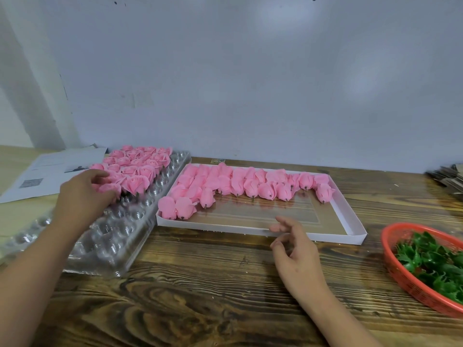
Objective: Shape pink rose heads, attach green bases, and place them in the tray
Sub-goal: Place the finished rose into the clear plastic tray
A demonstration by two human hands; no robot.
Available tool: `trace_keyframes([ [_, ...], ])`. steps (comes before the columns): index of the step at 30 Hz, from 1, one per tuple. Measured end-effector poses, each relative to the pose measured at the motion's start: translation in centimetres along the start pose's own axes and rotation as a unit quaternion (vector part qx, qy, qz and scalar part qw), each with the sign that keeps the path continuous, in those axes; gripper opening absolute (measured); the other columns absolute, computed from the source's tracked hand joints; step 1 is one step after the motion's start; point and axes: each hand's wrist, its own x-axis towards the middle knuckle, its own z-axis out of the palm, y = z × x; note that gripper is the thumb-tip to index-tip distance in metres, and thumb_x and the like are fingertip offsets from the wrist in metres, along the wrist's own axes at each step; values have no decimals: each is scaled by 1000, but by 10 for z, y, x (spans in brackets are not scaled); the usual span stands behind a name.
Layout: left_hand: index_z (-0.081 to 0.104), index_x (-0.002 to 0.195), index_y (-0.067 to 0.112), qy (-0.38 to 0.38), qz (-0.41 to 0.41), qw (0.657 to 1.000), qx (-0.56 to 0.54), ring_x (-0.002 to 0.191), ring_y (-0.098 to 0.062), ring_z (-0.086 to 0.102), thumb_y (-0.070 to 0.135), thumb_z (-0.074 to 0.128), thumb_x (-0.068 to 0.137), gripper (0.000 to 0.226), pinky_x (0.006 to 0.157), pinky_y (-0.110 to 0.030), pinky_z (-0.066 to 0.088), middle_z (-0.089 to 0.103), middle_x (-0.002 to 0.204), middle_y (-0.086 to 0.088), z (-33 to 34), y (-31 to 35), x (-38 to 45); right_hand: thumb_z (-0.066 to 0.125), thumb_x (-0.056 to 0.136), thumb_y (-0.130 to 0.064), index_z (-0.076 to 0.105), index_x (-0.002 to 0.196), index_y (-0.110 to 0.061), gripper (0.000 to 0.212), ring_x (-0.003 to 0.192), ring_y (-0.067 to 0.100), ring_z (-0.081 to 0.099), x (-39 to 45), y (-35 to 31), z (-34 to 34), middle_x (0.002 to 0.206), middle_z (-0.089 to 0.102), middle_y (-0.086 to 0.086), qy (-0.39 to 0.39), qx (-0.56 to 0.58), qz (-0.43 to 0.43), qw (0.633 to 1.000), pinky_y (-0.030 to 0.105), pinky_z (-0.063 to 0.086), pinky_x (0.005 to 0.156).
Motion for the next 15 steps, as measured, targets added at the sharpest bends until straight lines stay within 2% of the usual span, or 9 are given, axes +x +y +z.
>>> trace_keyframes([
  [2, 69, 119, 13, 23, 31, 999, -17, 71, -15, 61, 11, 73, 87, 32, 65, -19, 46, 70, 100, -3, 6, 11, -12, 59, 91, -1, 47, 118, -49, 56, 89, 9, 62, -1, -1, 0, 106, 66, -25, -3, -5, 2, 1000, 13, 47, 73],
  [4, 70, 117, 14, 30, 64, 997, -40, 69, -4, 59, 13, 72, 90, 28, 57, -12, 42, 69, 88, 3, 14, 24, -25, 59, 90, -1, 47, 116, -51, 57, 90, 6, 62, -2, -1, -1, 107, 65, -24, -4, -10, 4, 1000, 11, 46, 74],
  [6, 71, 115, 17, 22, 80, 995, -63, 67, -3, 60, 13, 70, 91, 24, 54, -12, 42, 65, 82, 14, 23, 38, -40, 59, 90, -1, 48, 115, -51, 57, 90, 5, 62, -3, -2, -2, 107, 65, -24, 0, -10, 6, 1000, 10, 45, 73],
  [8, 72, 114, 20, 7, 92, 992, -84, 69, -2, 61, 13, 66, 92, 23, 59, -12, 42, 64, 82, 18, 33, 53, -57, 59, 90, -1, 49, 115, -49, 56, 89, 4, 62, -3, -2, -3, 106, 65, -25, 5, -12, 7, 1000, 10, 45, 73],
  [12, 70, 104, 31, -66, 124, 982, -129, 74, 2, 62, 14, 69, 91, 22, 58, -3, 42, 65, 79, 18, 58, 81, -91, 60, 91, -3, 51, 114, -47, 51, 95, -2, 61, -2, -2, -2, 102, 66, -25, 0, -17, 12, 1000, 10, 46, 74],
  [15, 73, 101, 27, -124, 144, 972, -138, 67, -2, 60, 17, 71, 91, 14, 63, -9, 44, 67, 79, 15, 81, 93, -121, 64, 90, -5, 58, 115, -36, 41, 93, -3, 63, -1, -1, -2, 94, 68, -23, 19, -15, 4, 1000, 8, 47, 75],
])
